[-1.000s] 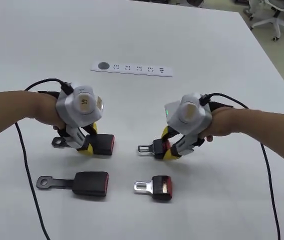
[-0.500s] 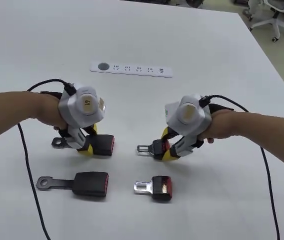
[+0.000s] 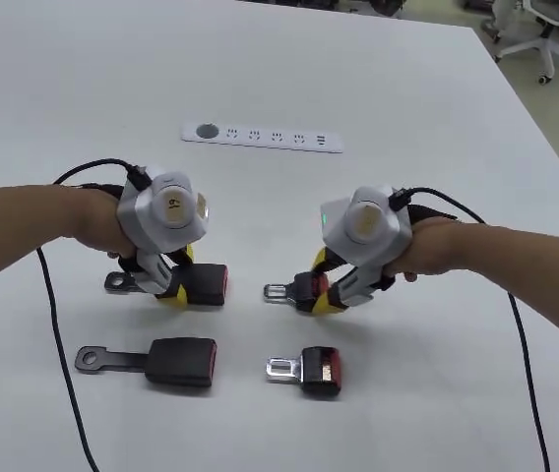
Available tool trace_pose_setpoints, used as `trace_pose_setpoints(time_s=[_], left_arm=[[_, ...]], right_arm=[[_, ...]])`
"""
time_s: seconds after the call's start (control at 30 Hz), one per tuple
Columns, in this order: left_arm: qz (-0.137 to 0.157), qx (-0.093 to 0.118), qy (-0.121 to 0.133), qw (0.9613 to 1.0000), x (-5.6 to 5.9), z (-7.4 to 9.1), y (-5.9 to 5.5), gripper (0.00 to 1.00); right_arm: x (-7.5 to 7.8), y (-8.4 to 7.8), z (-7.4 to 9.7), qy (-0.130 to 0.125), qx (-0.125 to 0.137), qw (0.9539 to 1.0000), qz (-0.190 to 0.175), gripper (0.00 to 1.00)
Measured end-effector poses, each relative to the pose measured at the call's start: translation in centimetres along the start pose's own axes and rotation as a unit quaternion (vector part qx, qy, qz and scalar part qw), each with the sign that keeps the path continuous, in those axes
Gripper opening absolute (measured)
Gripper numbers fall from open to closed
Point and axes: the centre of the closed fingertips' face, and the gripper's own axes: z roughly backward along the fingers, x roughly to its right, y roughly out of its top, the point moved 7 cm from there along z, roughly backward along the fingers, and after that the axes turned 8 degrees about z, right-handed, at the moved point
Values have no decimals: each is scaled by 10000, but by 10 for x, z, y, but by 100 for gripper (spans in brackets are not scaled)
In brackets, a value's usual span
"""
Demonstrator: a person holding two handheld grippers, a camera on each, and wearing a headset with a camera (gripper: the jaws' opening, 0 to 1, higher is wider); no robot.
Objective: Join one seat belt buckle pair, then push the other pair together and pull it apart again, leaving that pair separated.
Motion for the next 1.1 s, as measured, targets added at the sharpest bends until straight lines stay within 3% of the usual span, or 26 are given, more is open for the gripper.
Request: trace_pose_setpoints(time_s=[1.1], left_arm=[[58, 49, -62, 10000, 3, 0, -1, 32]], right_arm=[[1, 25, -12, -123, 283, 9995, -97, 29]])
